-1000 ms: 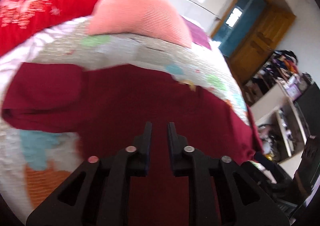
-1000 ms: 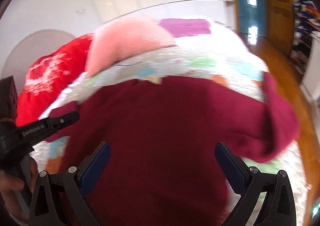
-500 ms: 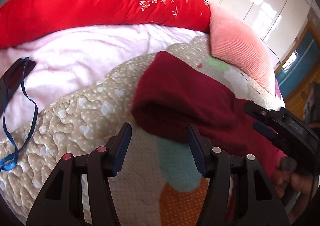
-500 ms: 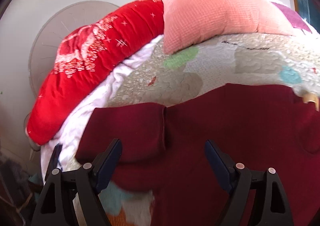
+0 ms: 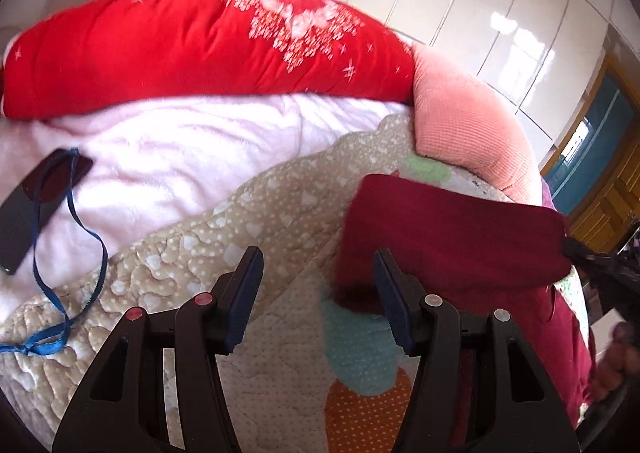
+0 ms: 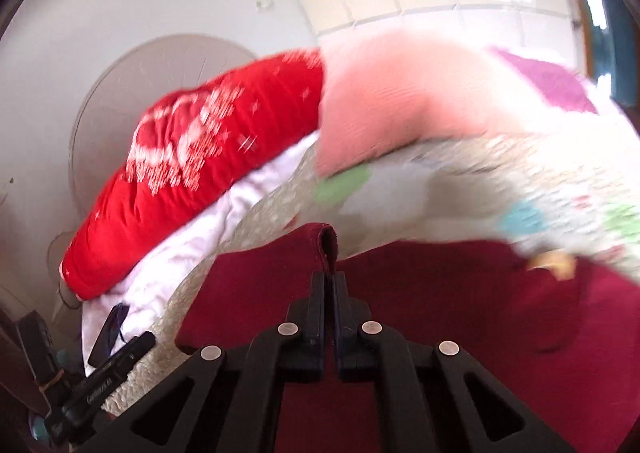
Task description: Fold small clothes
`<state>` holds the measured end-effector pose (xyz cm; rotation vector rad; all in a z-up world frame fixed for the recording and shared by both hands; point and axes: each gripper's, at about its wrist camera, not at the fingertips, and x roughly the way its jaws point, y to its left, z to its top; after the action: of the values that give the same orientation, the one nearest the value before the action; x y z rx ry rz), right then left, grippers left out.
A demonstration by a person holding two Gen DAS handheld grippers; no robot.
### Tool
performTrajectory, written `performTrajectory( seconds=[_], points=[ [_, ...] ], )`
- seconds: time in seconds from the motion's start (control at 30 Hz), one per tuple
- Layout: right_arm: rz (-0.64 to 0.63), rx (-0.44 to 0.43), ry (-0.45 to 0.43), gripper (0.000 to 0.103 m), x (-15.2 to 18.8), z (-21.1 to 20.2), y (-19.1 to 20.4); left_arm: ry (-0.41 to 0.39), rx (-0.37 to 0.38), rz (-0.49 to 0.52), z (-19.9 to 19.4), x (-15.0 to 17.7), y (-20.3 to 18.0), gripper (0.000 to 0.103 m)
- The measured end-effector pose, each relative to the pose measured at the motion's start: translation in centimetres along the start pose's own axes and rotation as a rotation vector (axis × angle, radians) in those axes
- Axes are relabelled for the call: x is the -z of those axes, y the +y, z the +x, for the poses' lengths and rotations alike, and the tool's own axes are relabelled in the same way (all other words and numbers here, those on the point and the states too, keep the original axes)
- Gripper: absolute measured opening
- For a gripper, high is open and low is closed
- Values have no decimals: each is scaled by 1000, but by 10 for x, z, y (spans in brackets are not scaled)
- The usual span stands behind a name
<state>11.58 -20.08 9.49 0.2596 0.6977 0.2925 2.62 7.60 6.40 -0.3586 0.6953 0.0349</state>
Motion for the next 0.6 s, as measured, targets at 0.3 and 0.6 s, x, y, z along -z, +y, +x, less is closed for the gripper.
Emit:
performTrajectory(
  seconds=[0.3, 0.6],
  points=[
    [137, 310, -5, 3, 54, -106, -133, 28, 19, 177, -5, 21, -67, 57],
    [214, 363, 15, 3, 75, -103, -180, 61, 44, 368, -2, 37, -140, 57]
  ],
)
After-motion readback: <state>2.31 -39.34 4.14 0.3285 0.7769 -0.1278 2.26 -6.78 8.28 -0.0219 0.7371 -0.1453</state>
